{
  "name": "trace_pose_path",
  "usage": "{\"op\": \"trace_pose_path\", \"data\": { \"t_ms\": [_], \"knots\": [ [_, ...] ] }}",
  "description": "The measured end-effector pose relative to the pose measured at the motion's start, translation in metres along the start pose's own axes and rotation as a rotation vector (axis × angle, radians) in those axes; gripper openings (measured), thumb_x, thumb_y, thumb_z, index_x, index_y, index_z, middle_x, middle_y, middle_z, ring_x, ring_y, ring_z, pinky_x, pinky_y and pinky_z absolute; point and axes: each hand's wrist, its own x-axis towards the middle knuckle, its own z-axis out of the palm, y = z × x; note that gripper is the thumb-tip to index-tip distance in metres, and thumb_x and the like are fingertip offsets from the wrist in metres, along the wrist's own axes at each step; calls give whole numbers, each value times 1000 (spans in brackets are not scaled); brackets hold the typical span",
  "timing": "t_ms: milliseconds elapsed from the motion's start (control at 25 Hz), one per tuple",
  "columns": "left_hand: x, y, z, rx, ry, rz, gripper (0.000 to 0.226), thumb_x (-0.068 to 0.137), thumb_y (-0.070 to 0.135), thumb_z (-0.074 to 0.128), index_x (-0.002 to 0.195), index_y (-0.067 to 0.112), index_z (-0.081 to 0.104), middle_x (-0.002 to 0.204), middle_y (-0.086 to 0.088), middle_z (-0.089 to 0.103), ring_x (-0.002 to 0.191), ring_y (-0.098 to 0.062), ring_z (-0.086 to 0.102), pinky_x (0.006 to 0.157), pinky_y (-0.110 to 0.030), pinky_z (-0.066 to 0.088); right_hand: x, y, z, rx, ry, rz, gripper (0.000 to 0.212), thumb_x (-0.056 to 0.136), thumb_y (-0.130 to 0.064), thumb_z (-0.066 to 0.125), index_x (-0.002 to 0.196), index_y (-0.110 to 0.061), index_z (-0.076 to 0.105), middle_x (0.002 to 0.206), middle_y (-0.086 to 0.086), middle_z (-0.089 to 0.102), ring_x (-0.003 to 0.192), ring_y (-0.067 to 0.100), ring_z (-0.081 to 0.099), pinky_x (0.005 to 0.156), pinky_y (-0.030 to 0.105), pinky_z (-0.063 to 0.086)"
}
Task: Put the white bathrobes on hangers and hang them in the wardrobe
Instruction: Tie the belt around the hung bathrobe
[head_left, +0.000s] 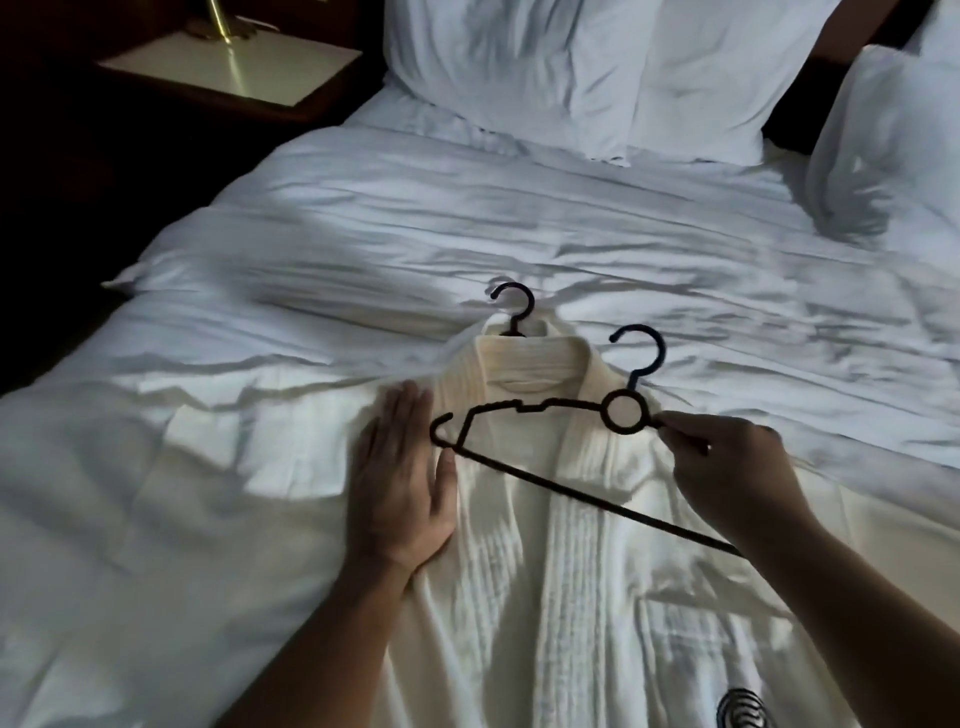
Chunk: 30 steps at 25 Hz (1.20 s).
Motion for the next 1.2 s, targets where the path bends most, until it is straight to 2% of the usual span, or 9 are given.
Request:
{"op": "trace_pose_path", "data": {
  "t_ms": [160,360,480,600,680,840,1040,1120,1200],
  "knots": [
    [3,1,-1,-11,9,-3,60,99,33,42,151,3,45,161,-12,38,154,-25,27,120,-50,31,23,-14,16,-82,-28,-30,24,91,-24,67,105,-41,78,99,-1,77,97,30,68,77,38,55],
    [2,1,-1,17,16,7,62,98,31,43,153,3,42,162,-11,37,154,-24,26,120,-50,30,28,6,-33,-222,85,63,27,89,-15,65,106,-32,78,102,12,75,99,43,64,82,45,55],
    [2,2,-2,31,14,9,62,98,32,43,153,4,41,163,-10,36,155,-23,25,120,-51,30,27,10,-51,-325,166,30,22,89,-11,63,97,-25,78,89,9,71,87,43,60,71,42,51],
    [2,1,0,40,15,-2,63,98,33,41,154,4,40,163,-10,36,155,-23,25,120,-51,30,33,0,-44,-377,219,-67,23,89,-9,62,93,-25,77,81,6,66,79,41,59,63,36,41],
    [2,2,1,34,20,2,63,98,32,42,154,3,40,163,-11,36,155,-23,25,120,-51,30,37,-9,-34,-388,226,-106,22,88,-6,61,87,-23,75,77,4,63,73,40,57,59,34,41],
    [2,1,0,26,33,8,64,97,31,43,154,3,39,164,-10,34,155,-23,25,120,-51,30,46,-13,-7,-393,155,-117,21,83,-4,57,83,-19,72,73,1,62,70,37,55,60,34,47],
    [1,0,1,20,42,18,63,98,31,42,154,3,39,163,-10,35,154,-23,26,119,-53,31,66,14,-17,-235,10,-52,24,95,-22,65,106,-38,78,107,-6,76,103,30,64,76,38,50],
    [2,0,1,22,39,19,63,98,31,42,154,3,39,163,-10,35,154,-23,26,119,-53,31,70,22,-23,-178,-36,-69,20,94,-22,69,104,-36,80,109,-8,77,106,24,66,82,37,51],
    [2,-1,1,25,31,21,64,98,31,42,155,3,37,164,-9,34,155,-22,25,120,-53,30,69,14,-16,-107,-95,-92,19,92,-19,73,103,-32,81,104,-5,78,102,20,68,82,33,49]
  ]
}}
